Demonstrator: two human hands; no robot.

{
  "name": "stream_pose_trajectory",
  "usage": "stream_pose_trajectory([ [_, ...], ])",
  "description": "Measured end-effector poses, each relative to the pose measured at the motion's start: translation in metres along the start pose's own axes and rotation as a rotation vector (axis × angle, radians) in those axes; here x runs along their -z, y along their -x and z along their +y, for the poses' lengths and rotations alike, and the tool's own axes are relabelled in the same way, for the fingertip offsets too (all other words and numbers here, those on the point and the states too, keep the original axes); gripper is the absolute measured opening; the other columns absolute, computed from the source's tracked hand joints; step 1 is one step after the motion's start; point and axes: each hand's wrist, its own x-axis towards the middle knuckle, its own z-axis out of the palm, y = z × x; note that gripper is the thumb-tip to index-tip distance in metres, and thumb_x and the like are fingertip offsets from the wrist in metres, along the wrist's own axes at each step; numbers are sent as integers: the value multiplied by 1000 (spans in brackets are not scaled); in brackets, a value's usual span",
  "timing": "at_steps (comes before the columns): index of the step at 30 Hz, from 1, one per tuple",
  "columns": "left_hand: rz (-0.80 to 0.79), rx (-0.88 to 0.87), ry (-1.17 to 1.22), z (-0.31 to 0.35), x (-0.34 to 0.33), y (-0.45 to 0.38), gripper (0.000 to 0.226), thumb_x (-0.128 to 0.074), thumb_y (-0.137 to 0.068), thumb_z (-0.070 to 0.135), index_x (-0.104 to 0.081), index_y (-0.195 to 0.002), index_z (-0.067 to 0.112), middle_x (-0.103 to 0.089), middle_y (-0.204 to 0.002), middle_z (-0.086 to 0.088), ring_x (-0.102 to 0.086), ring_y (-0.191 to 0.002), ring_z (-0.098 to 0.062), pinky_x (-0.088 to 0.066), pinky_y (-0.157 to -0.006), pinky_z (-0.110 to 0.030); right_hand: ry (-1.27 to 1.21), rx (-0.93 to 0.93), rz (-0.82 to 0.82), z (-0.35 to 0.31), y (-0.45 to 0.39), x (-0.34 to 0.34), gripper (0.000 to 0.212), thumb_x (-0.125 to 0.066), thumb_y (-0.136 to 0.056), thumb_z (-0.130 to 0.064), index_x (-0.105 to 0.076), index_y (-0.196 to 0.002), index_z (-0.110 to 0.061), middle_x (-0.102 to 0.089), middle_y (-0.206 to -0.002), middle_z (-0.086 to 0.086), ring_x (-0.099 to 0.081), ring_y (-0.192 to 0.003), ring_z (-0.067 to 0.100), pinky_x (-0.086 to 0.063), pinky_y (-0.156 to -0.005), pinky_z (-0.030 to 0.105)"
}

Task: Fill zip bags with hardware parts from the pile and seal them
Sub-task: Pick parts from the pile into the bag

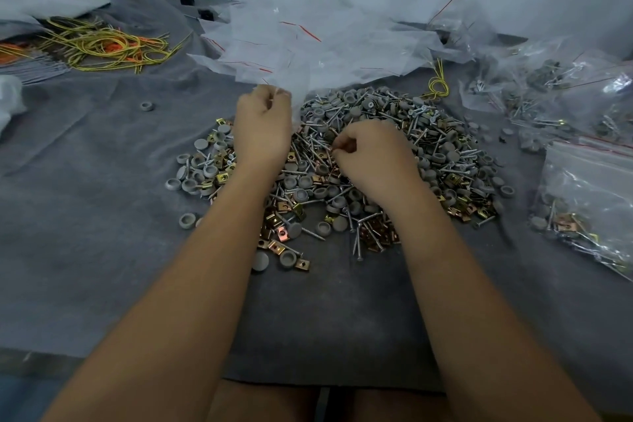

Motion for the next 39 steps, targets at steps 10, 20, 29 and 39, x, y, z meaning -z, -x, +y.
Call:
stream_pose_trajectory([
  [10,-126,-36,32,-2,0,6,8,-55,-92,21,-57,-84,25,-48,-46,24,-40,-41,2,-32,-41,-15,266,-29,8,-16,-14,-16,18,-59,-88,-22,-64,-106,-19,-63,-109,5,-51,-113,31,-33,-101,46],
  [20,-117,-94,-44,-3,0,15,20,-55,-92,25,-58,-73,30,-48,-48,16,-38,-44,-1,-36,-52,-28,168,-21,183,-10,-4,-22,12,-57,-89,-26,-61,-95,-17,-62,-96,2,-56,-94,24,-37,-79,37],
  [29,-153,-133,-119,0,-2,20,20,-57,-93,29,-58,-74,34,-54,-56,13,-45,-46,-4,-42,-53,-31,-660,-104,394,2,-6,-2,17,-68,-85,-5,-66,-88,-22,-64,-83,-12,-58,-73,-6,-45,-65,6],
  [39,-238,-235,-79,5,1,27,23,-53,-93,25,-74,-96,18,-50,-48,20,-41,-47,0,-30,-54,-26,-454,62,431,-1,-3,-18,16,-67,-81,-3,-69,-89,-17,-55,-80,-10,-48,-66,-2,-37,-60,7],
])
